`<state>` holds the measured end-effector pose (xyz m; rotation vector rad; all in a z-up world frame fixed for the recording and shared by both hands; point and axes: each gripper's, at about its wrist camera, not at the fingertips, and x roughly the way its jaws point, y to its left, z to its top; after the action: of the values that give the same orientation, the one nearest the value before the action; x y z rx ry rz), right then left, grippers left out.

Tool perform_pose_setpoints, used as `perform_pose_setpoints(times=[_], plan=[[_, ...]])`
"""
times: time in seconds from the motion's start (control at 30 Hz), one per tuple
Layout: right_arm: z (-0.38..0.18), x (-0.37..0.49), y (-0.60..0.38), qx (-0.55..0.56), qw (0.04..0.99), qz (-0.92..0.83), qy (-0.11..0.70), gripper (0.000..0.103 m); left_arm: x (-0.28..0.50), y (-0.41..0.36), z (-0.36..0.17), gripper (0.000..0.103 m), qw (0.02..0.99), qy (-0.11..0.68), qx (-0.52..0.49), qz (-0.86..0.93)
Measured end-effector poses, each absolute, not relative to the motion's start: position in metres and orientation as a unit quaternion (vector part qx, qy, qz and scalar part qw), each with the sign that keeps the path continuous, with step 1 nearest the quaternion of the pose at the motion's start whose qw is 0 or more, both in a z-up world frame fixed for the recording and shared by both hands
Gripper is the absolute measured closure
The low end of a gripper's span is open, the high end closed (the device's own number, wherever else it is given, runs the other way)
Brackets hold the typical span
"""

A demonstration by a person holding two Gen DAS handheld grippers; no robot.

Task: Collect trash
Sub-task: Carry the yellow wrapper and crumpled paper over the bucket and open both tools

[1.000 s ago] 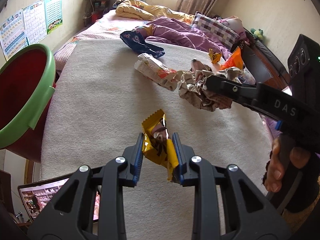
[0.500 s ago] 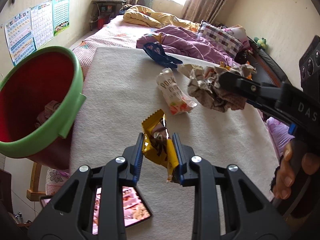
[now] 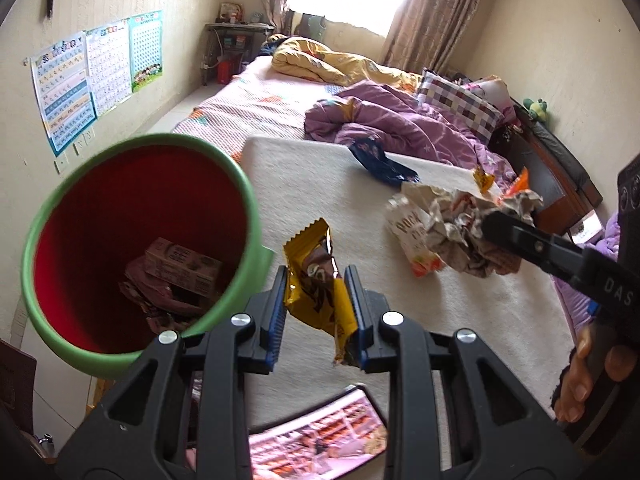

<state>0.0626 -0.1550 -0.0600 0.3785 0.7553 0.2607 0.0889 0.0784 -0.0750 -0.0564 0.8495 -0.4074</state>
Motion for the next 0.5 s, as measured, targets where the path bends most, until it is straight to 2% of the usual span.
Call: perform_pose_setpoints(times=[0.5], plan=[[-0.057,0.069,-0.101,0.162,0.906,0.141,0.364,0.063,0.104,0.141,-0.066,0.076,0.902,0.393,-0.040,-0.172]])
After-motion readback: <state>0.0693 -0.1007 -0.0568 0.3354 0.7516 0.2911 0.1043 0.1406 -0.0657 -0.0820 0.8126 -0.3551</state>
